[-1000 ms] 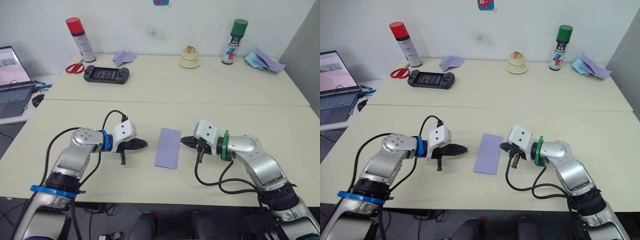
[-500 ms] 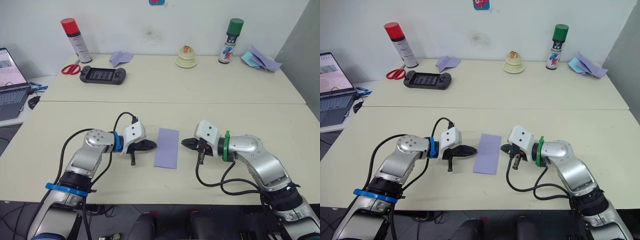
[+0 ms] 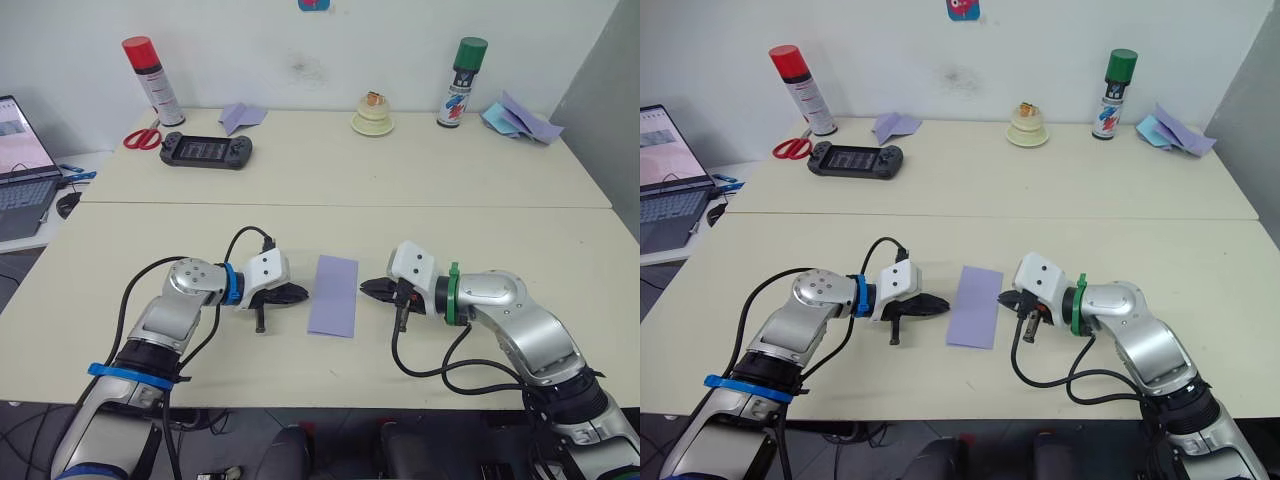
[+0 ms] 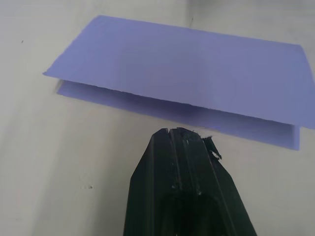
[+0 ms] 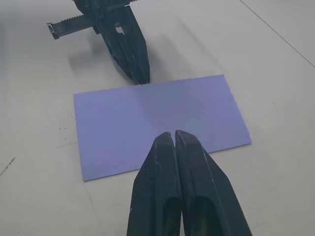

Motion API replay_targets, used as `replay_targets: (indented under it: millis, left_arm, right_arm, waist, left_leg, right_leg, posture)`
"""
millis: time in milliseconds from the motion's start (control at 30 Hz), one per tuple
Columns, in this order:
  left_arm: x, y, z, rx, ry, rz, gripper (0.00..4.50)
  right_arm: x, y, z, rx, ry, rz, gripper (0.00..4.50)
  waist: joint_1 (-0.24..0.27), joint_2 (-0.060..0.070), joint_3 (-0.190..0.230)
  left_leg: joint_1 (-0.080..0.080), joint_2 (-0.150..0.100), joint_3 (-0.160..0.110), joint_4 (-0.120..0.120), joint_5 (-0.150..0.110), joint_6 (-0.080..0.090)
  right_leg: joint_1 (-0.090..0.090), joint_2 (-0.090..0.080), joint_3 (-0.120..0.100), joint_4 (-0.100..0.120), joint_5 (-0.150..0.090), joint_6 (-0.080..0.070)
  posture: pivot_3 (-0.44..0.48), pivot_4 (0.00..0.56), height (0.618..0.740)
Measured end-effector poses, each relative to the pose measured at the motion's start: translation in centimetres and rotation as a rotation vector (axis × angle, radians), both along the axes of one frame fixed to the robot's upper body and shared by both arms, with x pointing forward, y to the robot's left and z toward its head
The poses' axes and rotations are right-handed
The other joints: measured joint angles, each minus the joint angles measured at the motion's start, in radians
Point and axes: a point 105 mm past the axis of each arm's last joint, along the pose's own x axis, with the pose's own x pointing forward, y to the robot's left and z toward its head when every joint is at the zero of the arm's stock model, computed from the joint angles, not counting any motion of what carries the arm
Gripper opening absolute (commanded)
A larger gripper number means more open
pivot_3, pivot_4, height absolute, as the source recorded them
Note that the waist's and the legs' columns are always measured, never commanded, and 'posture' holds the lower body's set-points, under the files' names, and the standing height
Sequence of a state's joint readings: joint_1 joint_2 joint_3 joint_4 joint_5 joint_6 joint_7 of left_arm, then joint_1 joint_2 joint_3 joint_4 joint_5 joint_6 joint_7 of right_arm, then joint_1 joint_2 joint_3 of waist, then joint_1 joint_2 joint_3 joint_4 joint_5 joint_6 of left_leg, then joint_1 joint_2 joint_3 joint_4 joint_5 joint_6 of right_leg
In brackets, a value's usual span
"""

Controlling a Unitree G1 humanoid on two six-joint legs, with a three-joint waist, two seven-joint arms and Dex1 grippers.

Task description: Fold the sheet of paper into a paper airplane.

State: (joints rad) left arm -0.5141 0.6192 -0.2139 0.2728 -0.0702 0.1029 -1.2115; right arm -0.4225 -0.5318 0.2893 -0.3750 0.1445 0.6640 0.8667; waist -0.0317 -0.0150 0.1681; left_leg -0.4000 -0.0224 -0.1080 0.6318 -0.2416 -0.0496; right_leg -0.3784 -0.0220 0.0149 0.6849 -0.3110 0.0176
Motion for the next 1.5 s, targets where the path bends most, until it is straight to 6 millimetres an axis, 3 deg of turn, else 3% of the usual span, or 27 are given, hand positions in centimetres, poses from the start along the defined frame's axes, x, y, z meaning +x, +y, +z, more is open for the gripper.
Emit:
replay_targets:
  millis: [433,667,1033,1233,1500]
  left_arm:
    - [0.2,-0.9,0.8,-0.023,-0.002,-0.012,0.00]
    - [0.2,-3.8,3.4,-0.074,-0.060,-0.105,0.00]
    - [0.1,-8.9,3.0,-0.092,-0.089,-0.242,0.00]
    - [-0.1,-10.1,2.0,-0.091,-0.069,-0.269,0.00]
    - [0.0,-9.4,1.7,-0.072,-0.069,-0.260,0.00]
  right_arm:
    - [0.0,0.0,-0.1,-0.004,0.002,0.002,0.10]
    - [-0.4,-0.3,0.2,-0.017,0.005,0.016,0.10]
    - [-0.5,-1.2,2.1,-0.023,-0.015,0.018,0.10]
    - [-0.1,-1.1,2.8,-0.038,-0.055,0.024,0.10]
    - [1.0,-1.5,0.0,-0.130,-0.048,0.009,0.10]
  waist:
    - [0.000,0.000,0.000]
    - [0.000,0.000,0.000]
    - [0.000,-0.001,0.001]
    - [0.000,-0.001,0.001]
    - [0.000,-0.001,0.001]
  left_leg:
    - [0.000,0.000,0.000,0.010,0.000,0.000]
    - [0.000,0.000,0.000,0.013,0.000,0.000]
    - [0.000,0.000,0.000,0.013,0.000,0.000]
    - [0.000,0.000,0.000,0.013,0.000,0.000]
    - [0.000,0.000,0.001,0.013,0.000,0.000]
  right_leg:
    - [0.000,0.000,0.000,0.011,0.000,0.000]
    - [0.001,0.001,0.000,0.013,0.000,0.000]
    - [0.001,0.001,0.000,0.013,0.000,0.000]
    - [0.000,0.001,0.000,0.013,0.000,0.000]
    - [0.000,0.001,0.000,0.013,0.000,0.000]
  posture:
    - [0.000,0.150,0.722]
    - [0.000,0.150,0.722]
    - [0.000,0.150,0.722]
    - [0.000,0.150,0.722]
    - [0.000,0.150,0.722]
